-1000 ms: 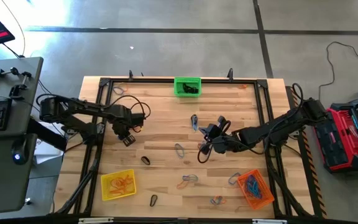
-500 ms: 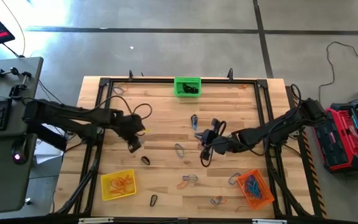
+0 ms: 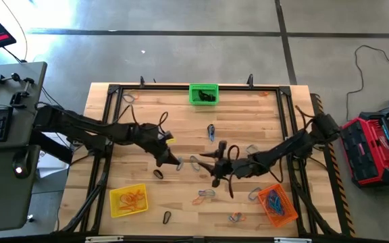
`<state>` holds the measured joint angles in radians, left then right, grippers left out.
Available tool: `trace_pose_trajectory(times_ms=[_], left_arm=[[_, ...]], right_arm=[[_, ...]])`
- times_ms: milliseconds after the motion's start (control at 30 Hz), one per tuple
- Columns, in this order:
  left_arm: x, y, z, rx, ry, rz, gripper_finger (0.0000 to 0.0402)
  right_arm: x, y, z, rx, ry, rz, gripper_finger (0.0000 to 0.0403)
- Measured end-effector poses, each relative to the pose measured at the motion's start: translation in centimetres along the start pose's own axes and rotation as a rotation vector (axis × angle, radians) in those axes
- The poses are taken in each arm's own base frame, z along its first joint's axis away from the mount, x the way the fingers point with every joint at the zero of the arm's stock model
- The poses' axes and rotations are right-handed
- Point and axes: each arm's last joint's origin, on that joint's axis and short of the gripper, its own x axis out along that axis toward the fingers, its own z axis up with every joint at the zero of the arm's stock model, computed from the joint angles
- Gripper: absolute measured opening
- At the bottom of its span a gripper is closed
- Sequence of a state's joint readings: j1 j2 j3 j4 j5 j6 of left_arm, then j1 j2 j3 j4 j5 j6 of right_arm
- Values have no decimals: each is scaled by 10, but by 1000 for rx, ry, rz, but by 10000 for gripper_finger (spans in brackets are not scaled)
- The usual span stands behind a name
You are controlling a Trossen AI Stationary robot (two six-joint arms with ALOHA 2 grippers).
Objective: Sort rubber bands into baskets
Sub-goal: Put the blue rubber band into the orange bin
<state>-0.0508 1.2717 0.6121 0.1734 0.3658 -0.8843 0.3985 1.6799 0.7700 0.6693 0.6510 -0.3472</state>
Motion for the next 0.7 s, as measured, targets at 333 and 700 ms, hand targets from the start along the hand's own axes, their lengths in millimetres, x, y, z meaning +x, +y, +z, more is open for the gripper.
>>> trace_pose_trajectory(times_ms=[333, 700], left_arm=[[25, -4, 11, 33, -112, -189, 1], [41, -3, 16, 46, -197, -305, 0]], right_arm=[[4, 6, -2, -18, -38, 20, 154], [5, 3, 10, -40, -94, 0, 153]])
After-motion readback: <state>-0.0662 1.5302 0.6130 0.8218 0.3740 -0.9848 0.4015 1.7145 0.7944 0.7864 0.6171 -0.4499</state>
